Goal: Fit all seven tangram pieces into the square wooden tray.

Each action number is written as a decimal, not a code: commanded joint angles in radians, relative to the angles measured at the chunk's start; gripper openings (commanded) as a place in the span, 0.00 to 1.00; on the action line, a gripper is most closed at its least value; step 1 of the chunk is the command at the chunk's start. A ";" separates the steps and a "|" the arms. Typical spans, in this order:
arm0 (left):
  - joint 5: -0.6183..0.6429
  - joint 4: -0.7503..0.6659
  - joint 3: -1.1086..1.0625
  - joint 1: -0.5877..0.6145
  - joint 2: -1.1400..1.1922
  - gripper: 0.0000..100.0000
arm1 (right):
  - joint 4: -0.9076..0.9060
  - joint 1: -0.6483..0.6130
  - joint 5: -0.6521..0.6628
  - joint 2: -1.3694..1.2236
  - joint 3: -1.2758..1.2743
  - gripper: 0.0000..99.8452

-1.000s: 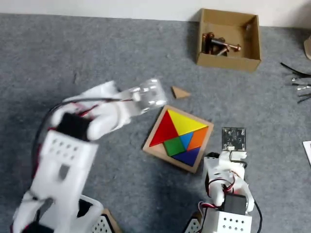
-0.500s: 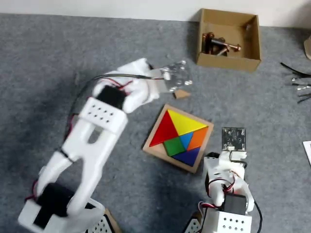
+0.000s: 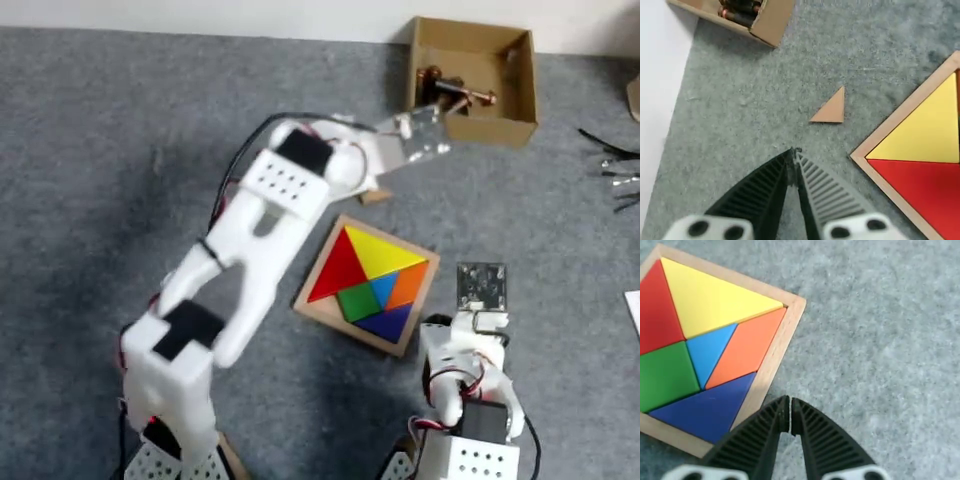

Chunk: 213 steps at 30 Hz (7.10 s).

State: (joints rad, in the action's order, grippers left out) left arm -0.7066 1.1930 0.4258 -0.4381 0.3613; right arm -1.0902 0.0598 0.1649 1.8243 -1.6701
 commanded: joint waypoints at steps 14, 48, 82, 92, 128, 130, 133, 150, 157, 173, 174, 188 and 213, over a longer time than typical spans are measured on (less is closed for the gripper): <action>0.153 0.147 0.696 -0.013 0.506 0.08 | -0.005 0.013 0.011 0.007 -0.104 0.01; 0.813 0.114 1.035 0.042 0.883 0.18 | -0.005 0.015 0.011 0.007 -0.104 0.01; 0.290 0.301 1.038 0.013 0.981 0.18 | -0.030 0.015 0.011 0.010 -0.104 0.01; 0.203 0.423 1.231 0.013 0.943 0.18 | -0.030 0.015 0.012 0.010 -0.104 0.01; 0.520 -0.091 1.233 0.002 1.116 0.18 | -0.030 0.015 0.012 0.010 -0.104 0.01; 0.519 -0.087 1.233 0.001 1.135 0.18 | -0.030 0.015 0.012 0.010 -0.104 0.01; 0.517 -0.032 1.233 0.002 1.135 0.18 | -0.030 0.015 0.012 0.010 -0.104 0.01; 0.516 0.256 1.233 0.039 1.078 0.18 | -0.030 0.015 0.012 0.010 -0.104 0.01; 0.516 0.276 1.233 0.047 1.076 0.18 | -0.030 0.015 0.012 0.010 -0.104 0.01; 0.517 0.391 1.233 0.062 1.076 0.18 | -0.030 0.015 0.012 0.010 -0.104 0.01; 0.517 0.391 1.233 0.065 1.076 0.18 | -0.030 0.015 0.012 0.010 -0.104 0.01; 0.516 0.496 1.234 0.102 1.075 0.18 | -0.030 0.015 0.012 0.010 -0.104 0.01; 0.520 0.562 1.233 0.232 0.993 0.01 | -0.028 0.015 0.012 0.010 -0.104 0.01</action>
State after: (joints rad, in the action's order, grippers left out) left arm -0.1910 1.7392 1.6487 -0.2417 1.4262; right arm -1.1162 0.0629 0.1665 1.8243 -1.6701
